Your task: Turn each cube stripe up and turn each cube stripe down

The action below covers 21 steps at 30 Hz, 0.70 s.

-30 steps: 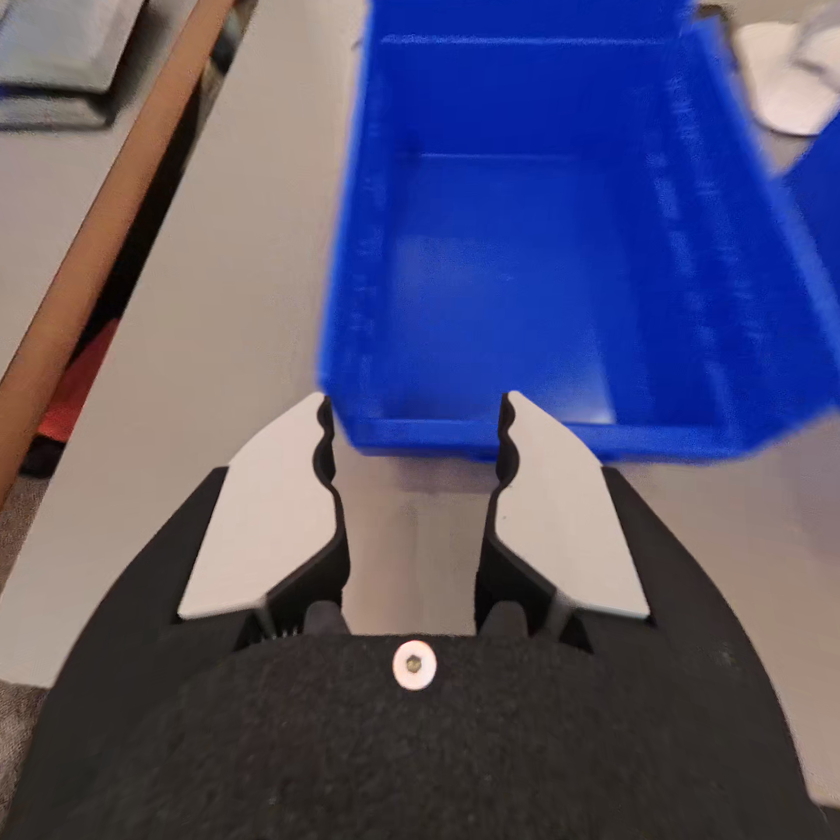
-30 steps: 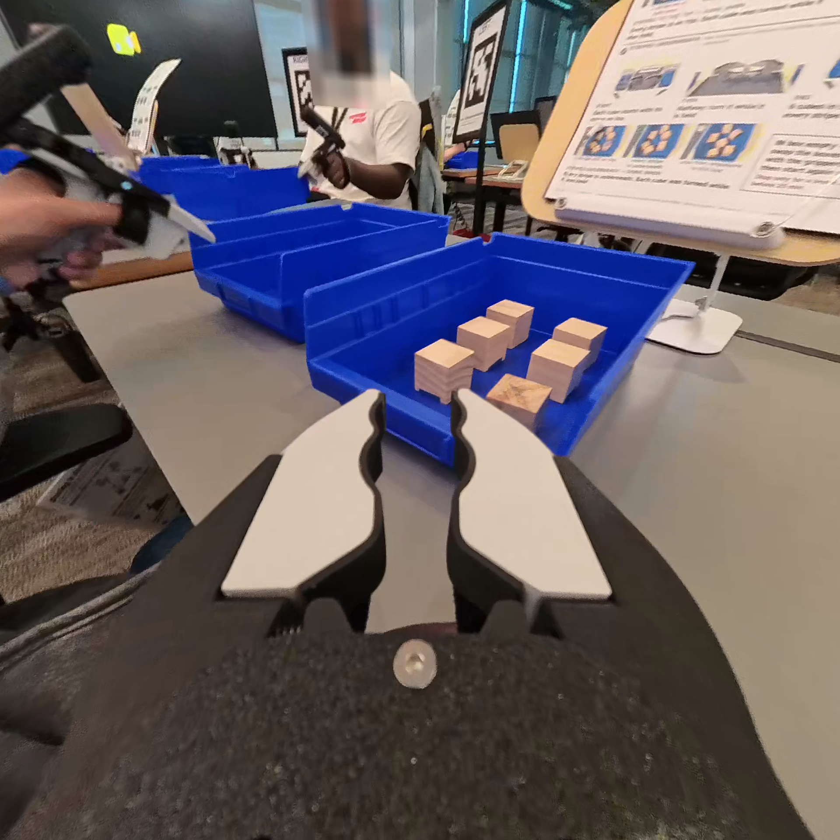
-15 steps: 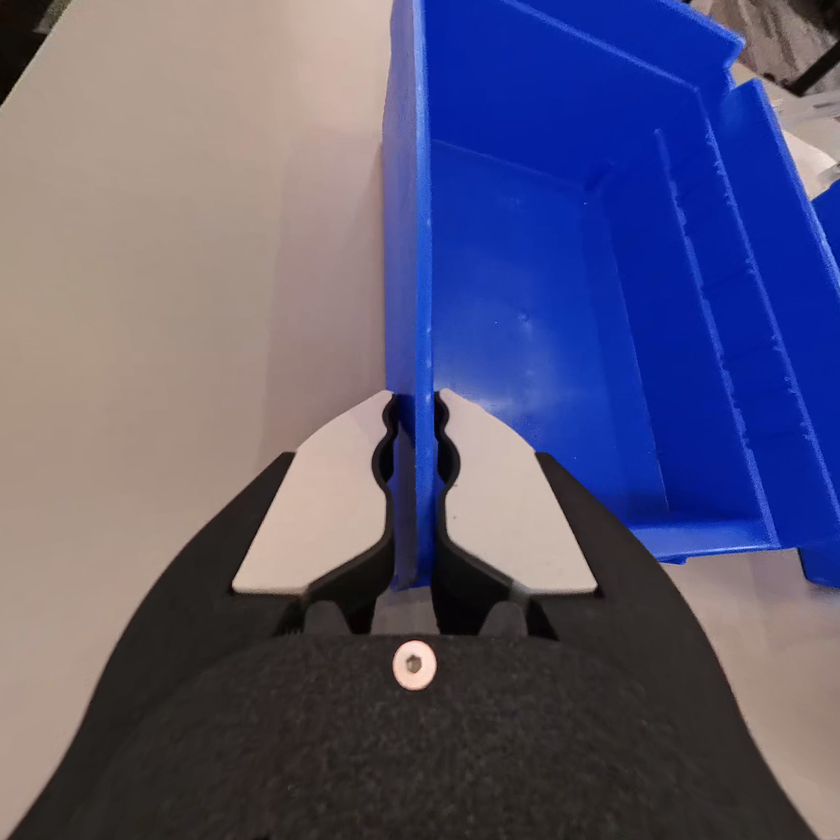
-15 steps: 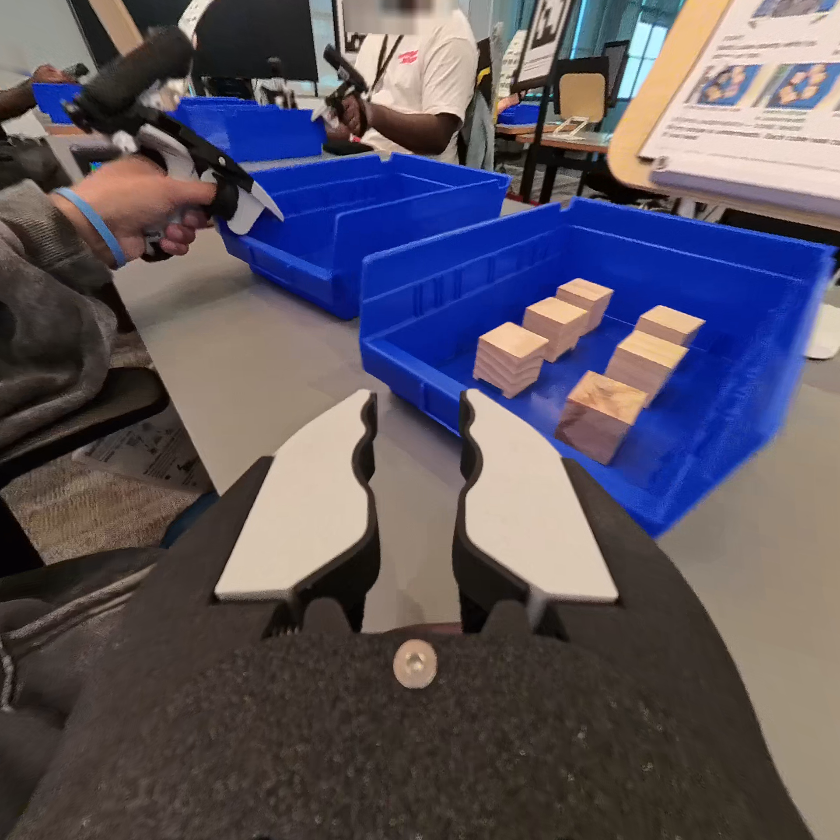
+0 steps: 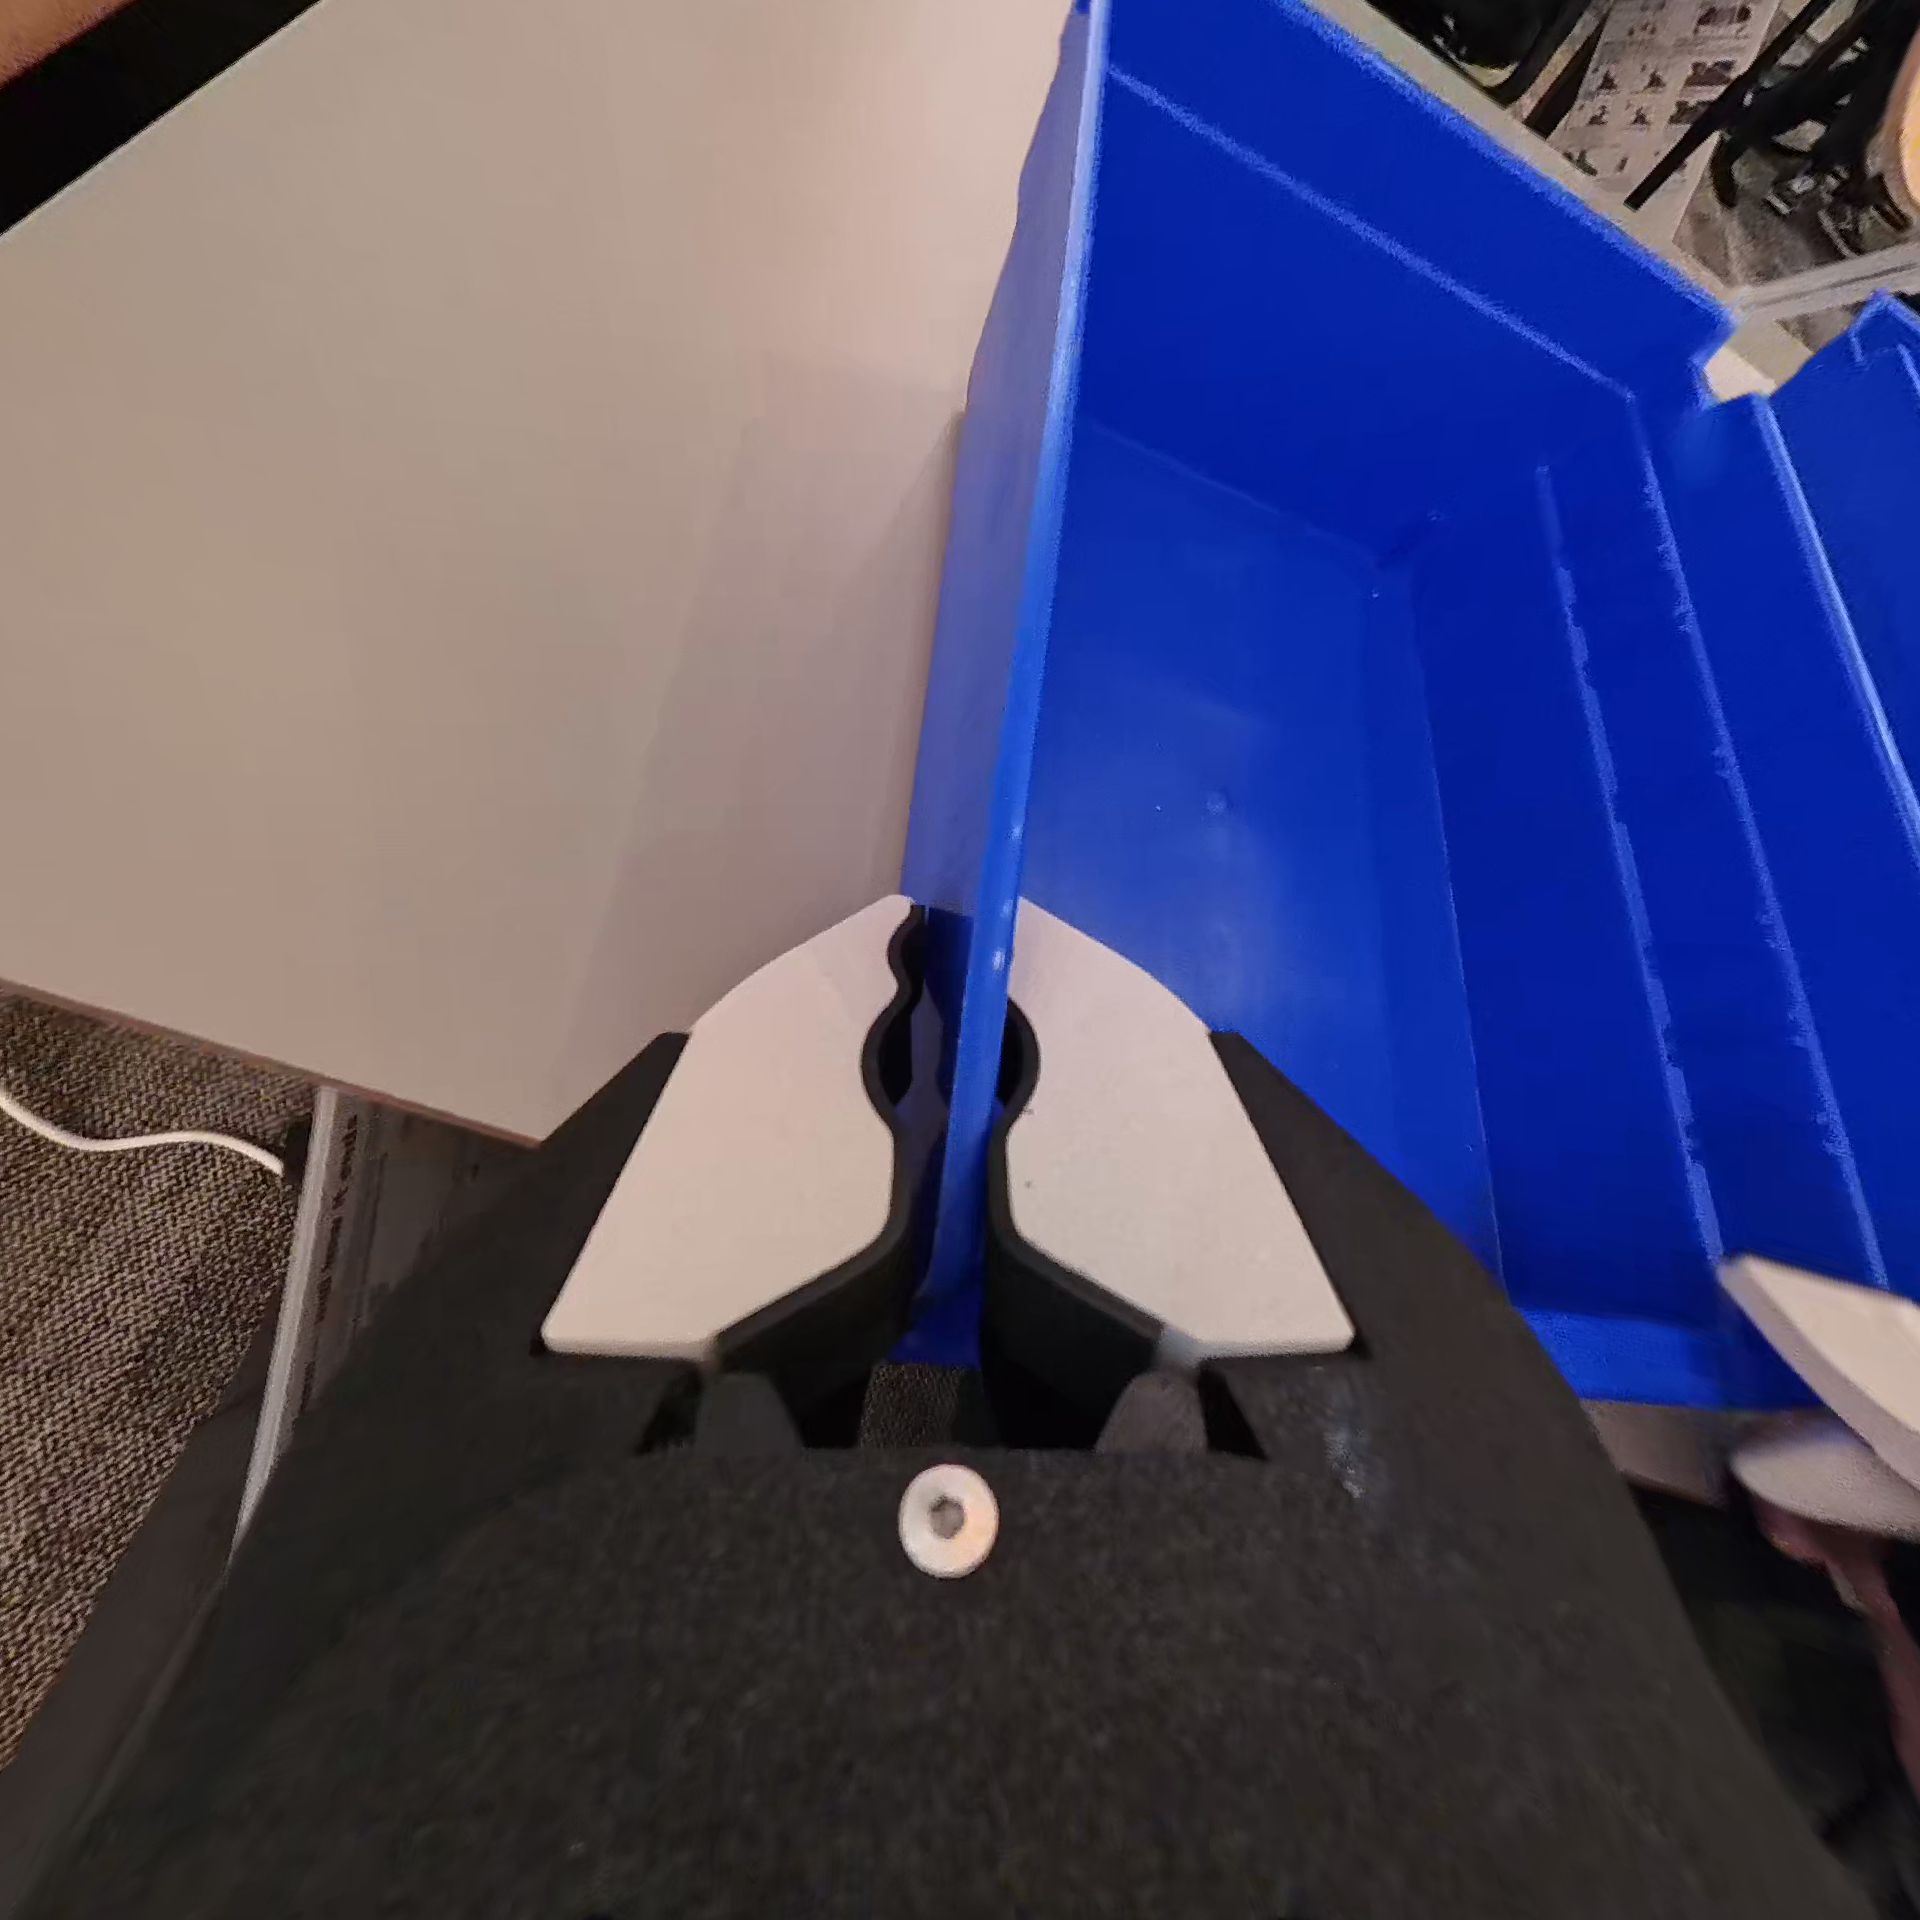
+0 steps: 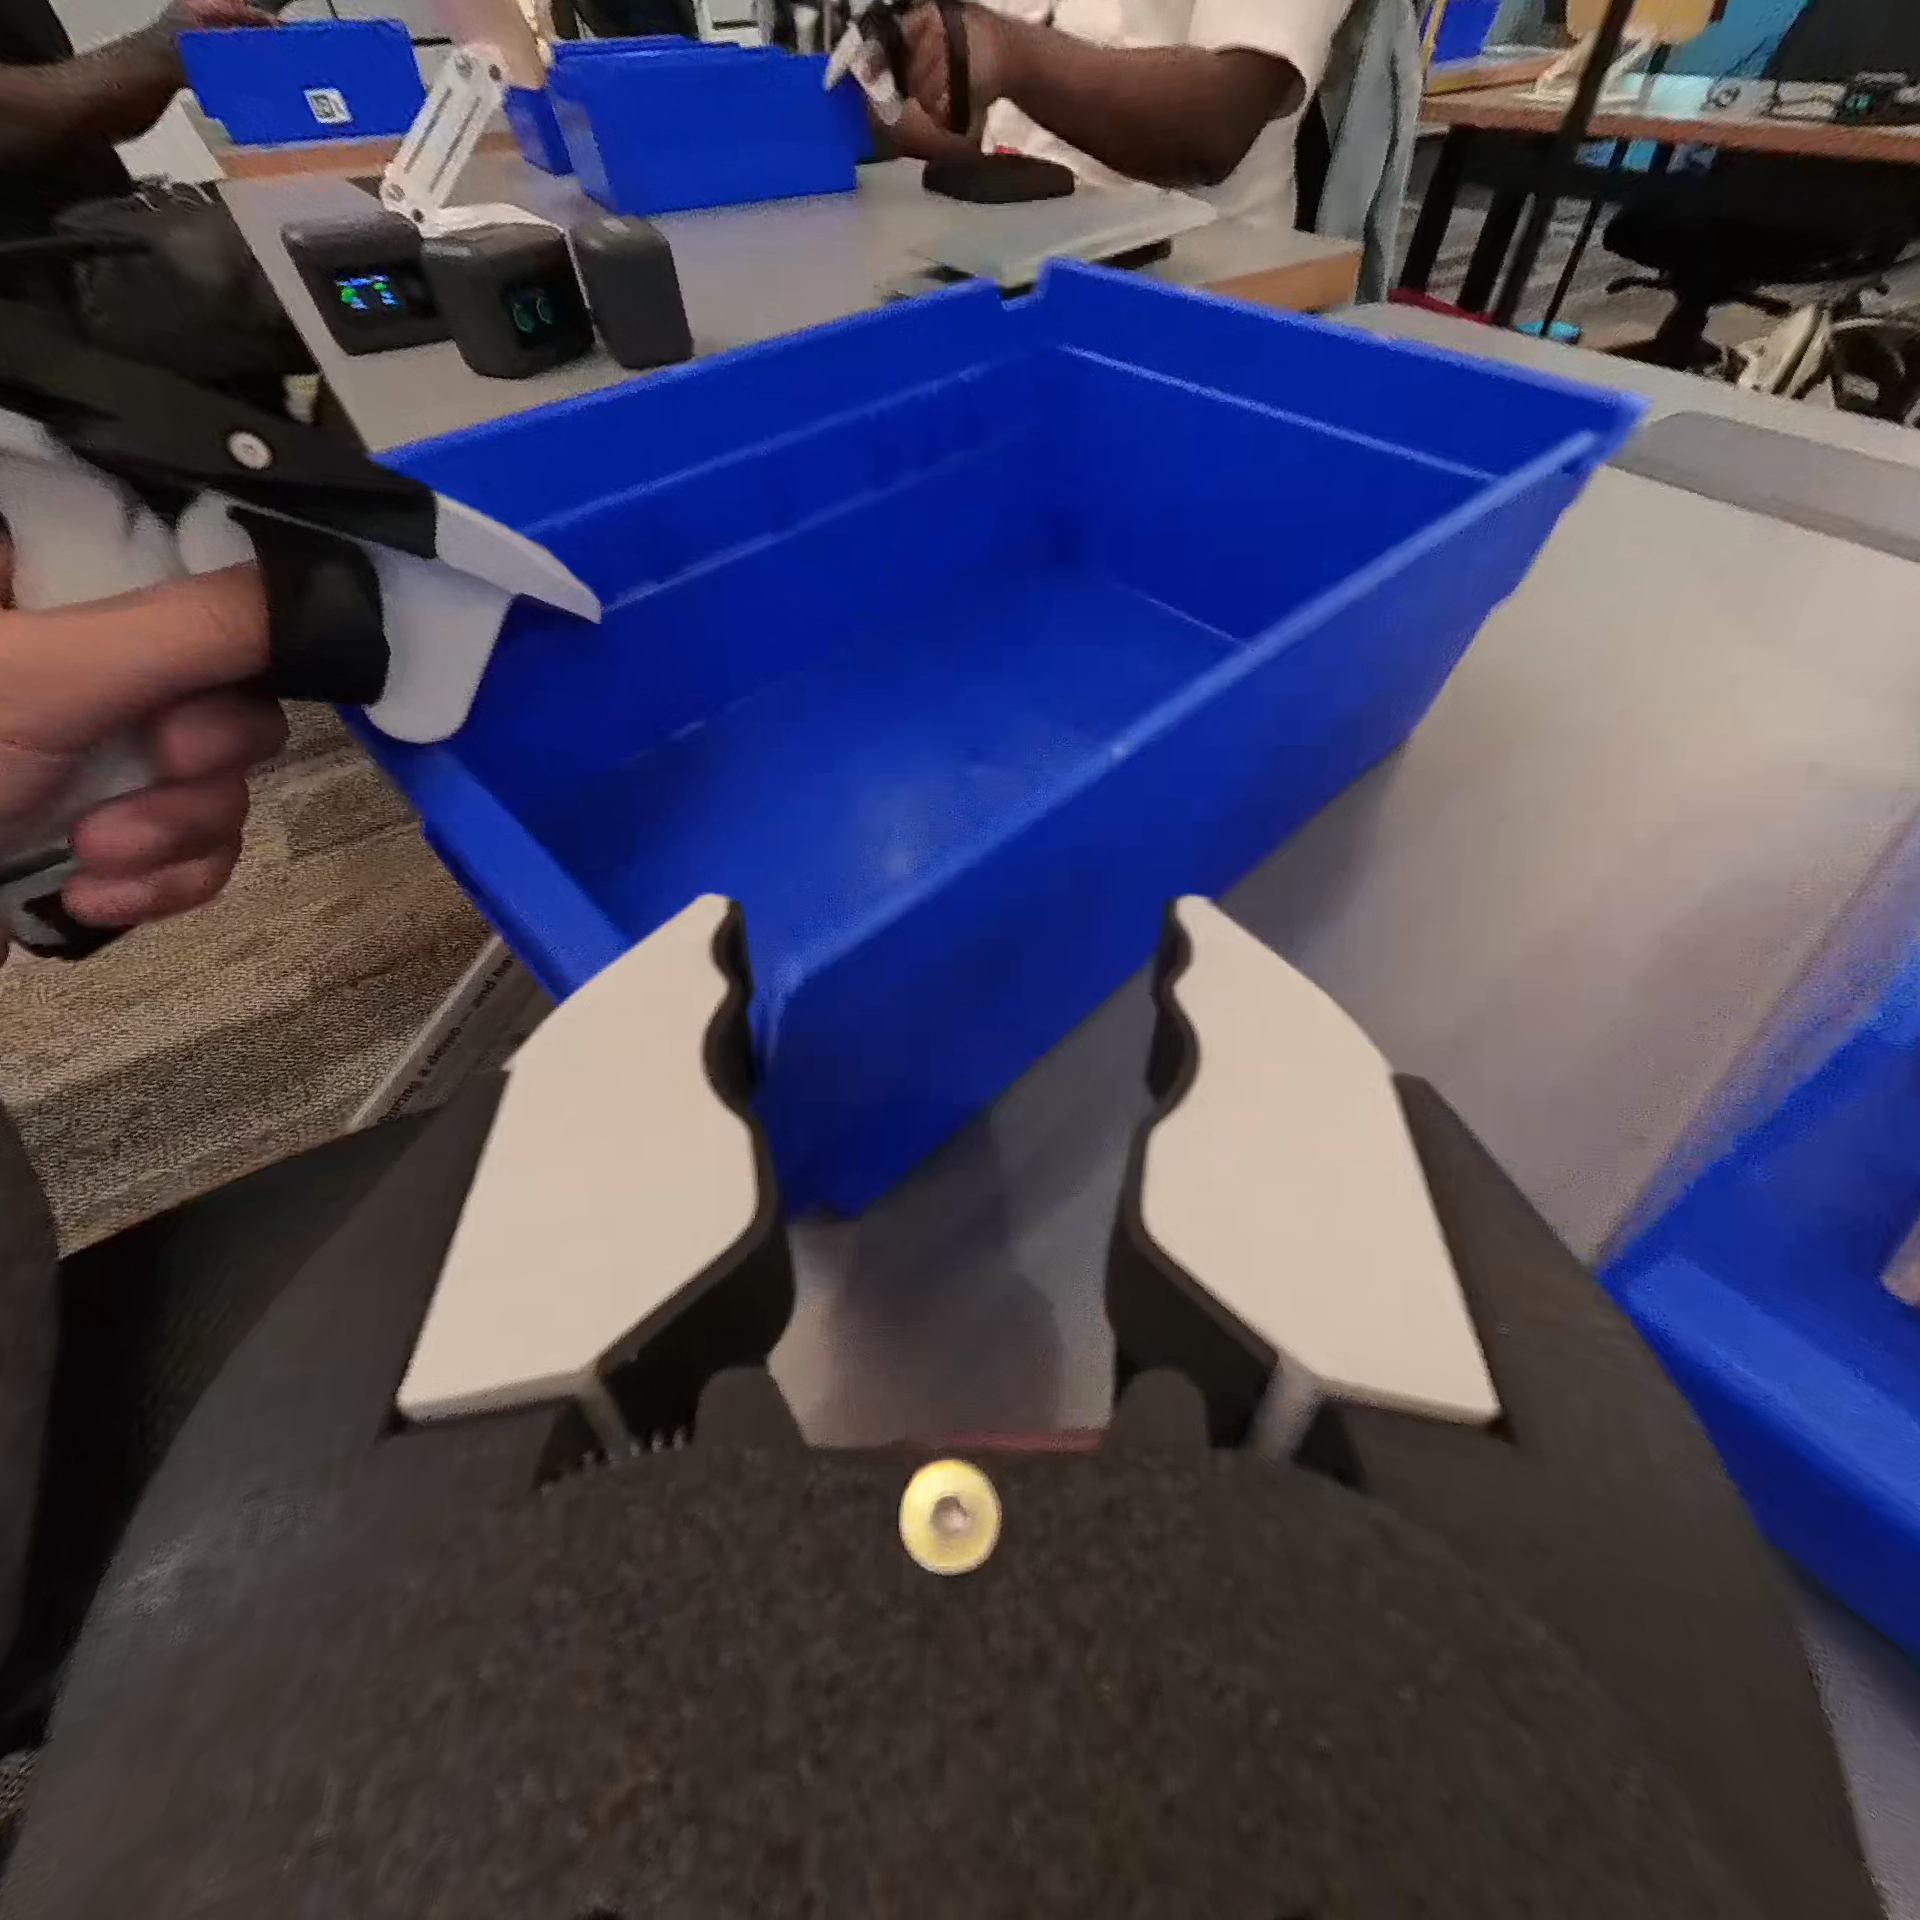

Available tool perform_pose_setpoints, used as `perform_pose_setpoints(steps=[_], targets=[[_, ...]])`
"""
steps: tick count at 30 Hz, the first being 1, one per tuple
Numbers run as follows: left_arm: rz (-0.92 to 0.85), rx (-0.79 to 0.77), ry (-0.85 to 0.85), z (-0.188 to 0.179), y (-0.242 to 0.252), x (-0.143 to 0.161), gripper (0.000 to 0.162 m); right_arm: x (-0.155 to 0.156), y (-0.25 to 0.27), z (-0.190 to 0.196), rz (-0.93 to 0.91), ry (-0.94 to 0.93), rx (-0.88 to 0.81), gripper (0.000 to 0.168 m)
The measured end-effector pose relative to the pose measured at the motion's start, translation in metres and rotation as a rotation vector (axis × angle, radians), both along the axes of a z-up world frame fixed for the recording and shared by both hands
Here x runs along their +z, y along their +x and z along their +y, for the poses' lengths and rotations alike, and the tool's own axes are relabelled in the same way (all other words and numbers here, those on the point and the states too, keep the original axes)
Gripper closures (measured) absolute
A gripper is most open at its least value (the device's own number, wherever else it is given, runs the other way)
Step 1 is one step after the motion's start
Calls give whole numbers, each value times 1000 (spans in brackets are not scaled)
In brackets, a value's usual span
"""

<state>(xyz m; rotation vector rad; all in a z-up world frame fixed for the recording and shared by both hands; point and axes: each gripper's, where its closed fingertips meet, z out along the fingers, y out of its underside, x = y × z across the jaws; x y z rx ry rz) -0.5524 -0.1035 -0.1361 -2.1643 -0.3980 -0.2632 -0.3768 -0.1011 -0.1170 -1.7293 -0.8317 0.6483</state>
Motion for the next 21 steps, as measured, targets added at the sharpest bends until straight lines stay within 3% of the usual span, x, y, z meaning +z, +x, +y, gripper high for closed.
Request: perform_pose_setpoints(steps=[7,10,16,21], targets=[[139,-89,7,-33,24,3,148,20,13,7,37,61,-94,138],[314,-78,38,-43,30,11,156,44,21,8,40,183,-165,152],[387,-75,298,-23,72,94,156,130,70,15,135,438,-318,160],[411,-212,479,19,171,172,155,210,173,21,177,615,-512,162]])
